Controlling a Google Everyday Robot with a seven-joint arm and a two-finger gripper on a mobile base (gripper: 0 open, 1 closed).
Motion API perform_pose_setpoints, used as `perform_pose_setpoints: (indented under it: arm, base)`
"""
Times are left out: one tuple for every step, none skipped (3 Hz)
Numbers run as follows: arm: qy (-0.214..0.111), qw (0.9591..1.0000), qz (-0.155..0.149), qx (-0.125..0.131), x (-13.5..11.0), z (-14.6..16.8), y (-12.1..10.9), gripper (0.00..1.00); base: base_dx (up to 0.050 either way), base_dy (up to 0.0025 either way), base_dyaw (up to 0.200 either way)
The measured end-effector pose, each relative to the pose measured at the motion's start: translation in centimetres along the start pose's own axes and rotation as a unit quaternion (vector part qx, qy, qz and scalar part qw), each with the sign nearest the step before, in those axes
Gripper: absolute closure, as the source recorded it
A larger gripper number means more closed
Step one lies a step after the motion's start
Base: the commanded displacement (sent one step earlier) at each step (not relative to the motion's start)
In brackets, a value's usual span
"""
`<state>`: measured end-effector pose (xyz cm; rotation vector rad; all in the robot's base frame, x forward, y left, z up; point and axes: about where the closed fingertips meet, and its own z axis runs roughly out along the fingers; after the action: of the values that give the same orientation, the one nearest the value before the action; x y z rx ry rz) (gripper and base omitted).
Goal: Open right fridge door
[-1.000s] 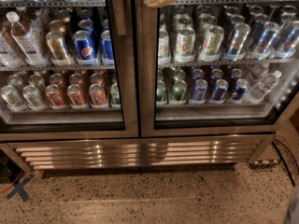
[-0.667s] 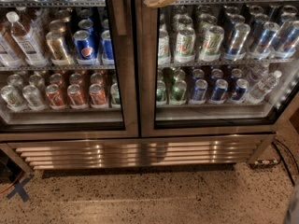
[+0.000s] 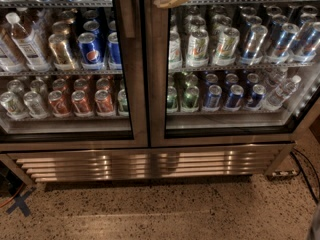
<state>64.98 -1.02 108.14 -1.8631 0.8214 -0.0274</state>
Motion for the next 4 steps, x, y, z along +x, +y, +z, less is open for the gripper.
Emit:
perform_pose_setpoints:
  arm:
    - [0.000, 1.0000, 0.000, 0.000, 0.20, 0.07, 0.04, 1.00]
    - [0.002, 1.0000, -0.007, 0.006, 0.21, -0.05, -0.08, 1.00]
    - [0.002, 1.0000, -0.007, 0.006, 0.32, 0.01, -0.04, 1.00]
    - [0.006, 0.9998, -0.013, 0.013, 0.35, -0.11, -0.12, 1.00]
  base:
    - [0.000, 0.00000, 0.000]
    - [0.000, 0.00000, 0.000]
    - [0.000, 0.00000, 0.000]
    - [0.000, 0.00000, 0.000]
